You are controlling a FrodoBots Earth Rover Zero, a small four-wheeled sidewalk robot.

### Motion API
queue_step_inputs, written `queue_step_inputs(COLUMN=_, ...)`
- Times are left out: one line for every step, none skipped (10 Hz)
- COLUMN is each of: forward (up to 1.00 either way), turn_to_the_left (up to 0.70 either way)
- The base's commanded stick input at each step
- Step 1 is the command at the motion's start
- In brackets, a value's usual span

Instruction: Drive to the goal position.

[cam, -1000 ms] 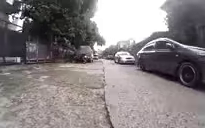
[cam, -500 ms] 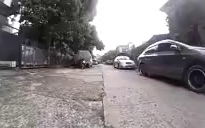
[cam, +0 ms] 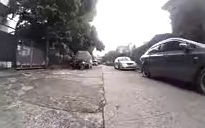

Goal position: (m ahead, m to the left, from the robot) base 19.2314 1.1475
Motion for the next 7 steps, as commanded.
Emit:
queue_step_inputs(forward=0.7, turn_to_the_left=-0.27)
queue_step_inputs(forward=0.7, turn_to_the_left=-0.09)
queue_step_inputs(forward=0.7, turn_to_the_left=0.0)
queue_step_inputs(forward=0.7, turn_to_the_left=0.0)
queue_step_inputs(forward=0.7, turn_to_the_left=0.0)
queue_step_inputs(forward=0.7, turn_to_the_left=0.0)
queue_step_inputs(forward=0.7, turn_to_the_left=0.0)
